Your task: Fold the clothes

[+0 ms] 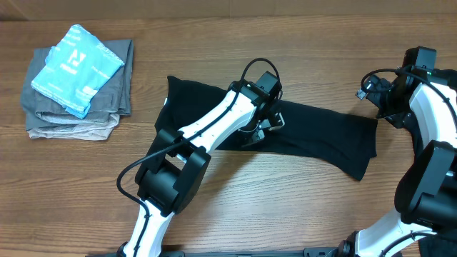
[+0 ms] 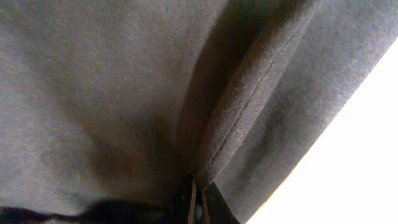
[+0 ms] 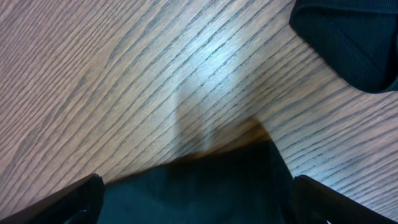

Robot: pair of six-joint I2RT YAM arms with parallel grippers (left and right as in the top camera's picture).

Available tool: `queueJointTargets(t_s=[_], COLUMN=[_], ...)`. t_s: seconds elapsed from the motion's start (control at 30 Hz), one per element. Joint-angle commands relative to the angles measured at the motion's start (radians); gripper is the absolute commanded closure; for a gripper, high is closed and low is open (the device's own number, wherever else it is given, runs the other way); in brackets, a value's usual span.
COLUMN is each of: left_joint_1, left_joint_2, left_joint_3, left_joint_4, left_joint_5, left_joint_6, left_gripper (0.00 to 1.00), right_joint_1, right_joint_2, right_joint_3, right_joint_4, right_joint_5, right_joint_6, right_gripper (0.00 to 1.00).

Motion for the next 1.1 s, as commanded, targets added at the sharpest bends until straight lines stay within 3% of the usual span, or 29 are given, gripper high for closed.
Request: queueJointTargets(t_s=[0.0, 0.3, 0.47, 0.6, 0.77, 0.8, 0.87, 1.07], left_joint_1=[0.003, 0.003, 0.003, 0.004, 0.015, 0.016, 0.016, -0.016], left_joint_2=[-0.01, -0.01, -0.01, -0.033, -0.09, -0.096, -0.097, -0.055], left_joint_3=[0.021, 0.019, 0.019, 0.059, 0.167, 0.178, 0.179, 0.119], left_joint_4=[-0.028, -0.061, -0.068, -0.091, -0.087, -0.068, -0.011, 0.097], left_joint_5=[0.037, 0.039, 0.057, 0.123, 0.208, 0.219, 0.226, 0.227], left_joint_6=[-0.052, -0.158, -0.22, -0.259, -0.367, -0.404, -0.504, -0.645], left_gripper=[0.96, 0.95, 0.53, 0.48, 0.52, 0.63, 0.96, 0.96], right_joint_1=[-0.002, -0.002, -0.002, -0.002, -0.002, -0.002, -0.002, -0.002], right_joint_2=[-0.019, -0.019, -0.019, -0.019, -0.019, -0.019, -0.019, -0.019], right_joint_3=[0.016, 0.016, 0.016, 0.016, 0.016, 0.016, 0.016, 0.016], right_joint_4=[0.006, 0.006, 0.005, 0.006, 0.006, 0.006, 0.006, 0.006], right_joint_5=[-0.006, -0.006, -0.006, -0.006, -0.006, -0.006, -0.006, -0.006], right_joint_6=[-0.003, -0.003, -0.003, -0.003, -0.003, -0.003, -0.003, -0.003], right_gripper=[0.0, 0.0, 0.0, 0.0, 0.0, 0.0, 0.0, 0.0])
